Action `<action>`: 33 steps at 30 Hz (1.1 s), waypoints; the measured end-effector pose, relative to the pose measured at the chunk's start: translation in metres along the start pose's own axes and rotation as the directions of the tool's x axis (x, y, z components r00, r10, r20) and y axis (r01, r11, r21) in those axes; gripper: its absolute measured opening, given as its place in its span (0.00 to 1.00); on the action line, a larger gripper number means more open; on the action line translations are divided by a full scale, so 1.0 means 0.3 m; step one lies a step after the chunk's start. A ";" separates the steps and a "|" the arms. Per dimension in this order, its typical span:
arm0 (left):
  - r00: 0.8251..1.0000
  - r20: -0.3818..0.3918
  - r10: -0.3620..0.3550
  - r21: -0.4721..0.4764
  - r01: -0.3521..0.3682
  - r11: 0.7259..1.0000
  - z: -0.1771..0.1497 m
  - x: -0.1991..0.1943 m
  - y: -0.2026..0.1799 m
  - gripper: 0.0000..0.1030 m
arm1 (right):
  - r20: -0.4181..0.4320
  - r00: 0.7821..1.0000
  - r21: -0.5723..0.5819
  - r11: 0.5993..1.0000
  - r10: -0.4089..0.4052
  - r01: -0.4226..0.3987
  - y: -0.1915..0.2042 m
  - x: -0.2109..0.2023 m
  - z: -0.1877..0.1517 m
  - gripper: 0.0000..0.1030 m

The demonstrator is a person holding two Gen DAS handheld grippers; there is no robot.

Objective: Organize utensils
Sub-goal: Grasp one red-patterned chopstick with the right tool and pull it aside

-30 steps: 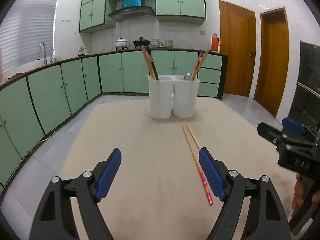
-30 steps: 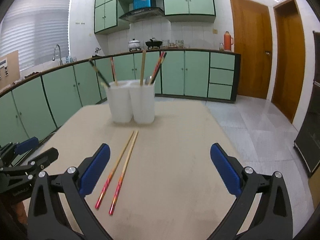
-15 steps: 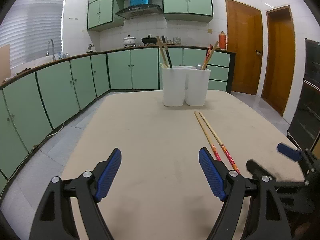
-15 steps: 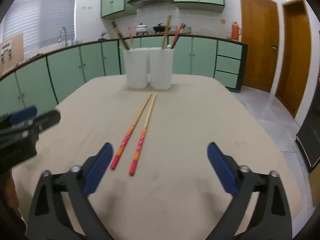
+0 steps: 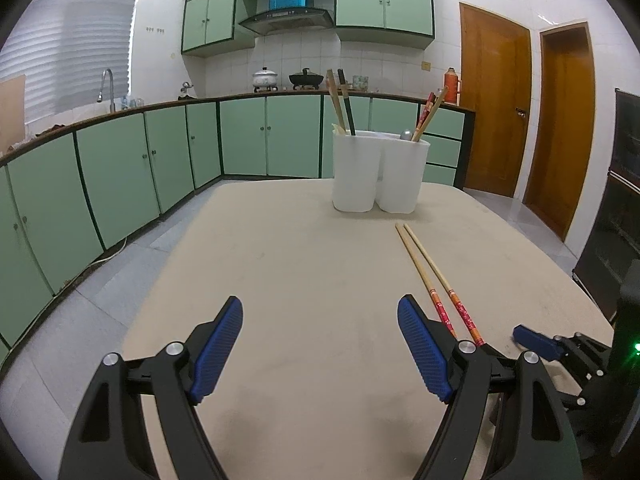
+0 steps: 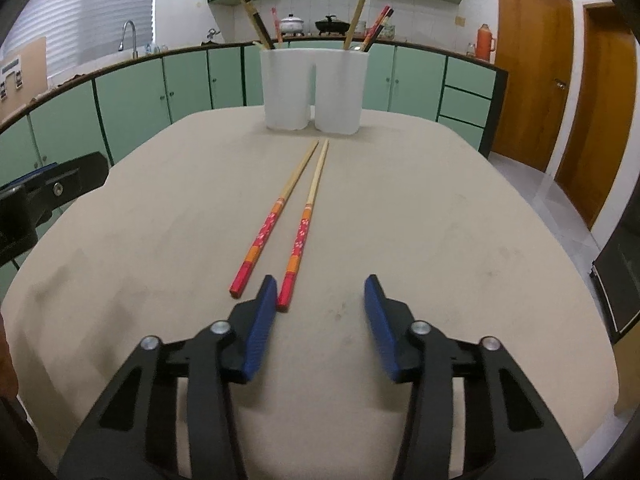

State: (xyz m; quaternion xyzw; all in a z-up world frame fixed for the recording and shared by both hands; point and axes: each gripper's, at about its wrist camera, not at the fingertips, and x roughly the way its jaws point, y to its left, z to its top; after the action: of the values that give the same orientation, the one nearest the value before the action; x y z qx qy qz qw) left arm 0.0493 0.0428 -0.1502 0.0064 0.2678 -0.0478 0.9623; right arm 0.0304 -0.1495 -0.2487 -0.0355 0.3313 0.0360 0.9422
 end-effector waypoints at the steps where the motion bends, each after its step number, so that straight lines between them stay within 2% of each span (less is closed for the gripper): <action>1: 1.000 -0.001 -0.002 -0.001 0.002 1.000 0.000 0.002 -0.001 0.76 | 0.001 1.000 -0.006 1.000 0.000 0.000 0.002 0.000 0.001 0.37; 8: 1.000 -0.007 -0.010 -0.001 0.010 1.000 -0.008 0.006 -0.007 0.76 | 0.001 1.000 -0.040 0.999 0.001 -0.001 0.026 0.004 0.008 0.25; 13: 1.000 -0.011 -0.011 0.000 0.011 1.000 -0.008 0.005 -0.014 0.76 | -0.002 1.000 -0.055 0.998 0.025 -0.025 0.034 0.009 0.009 0.06; 21: 0.999 -0.027 -0.028 0.015 0.028 0.999 -0.009 0.008 -0.058 0.76 | -0.009 0.998 -0.005 0.998 0.060 -0.060 -0.001 0.006 0.018 0.05; 33: 0.993 -0.105 -0.057 0.018 0.060 0.998 -0.045 0.060 -0.204 0.73 | 0.004 1.000 0.131 0.991 -0.020 0.020 -0.193 -0.014 0.033 0.05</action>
State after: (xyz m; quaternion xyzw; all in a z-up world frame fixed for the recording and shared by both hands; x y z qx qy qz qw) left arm 0.0517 -0.0191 -0.1703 0.0112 0.3174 -0.0784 0.9450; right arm 0.0386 -0.2063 -0.2358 0.0231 0.3299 0.0048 0.9437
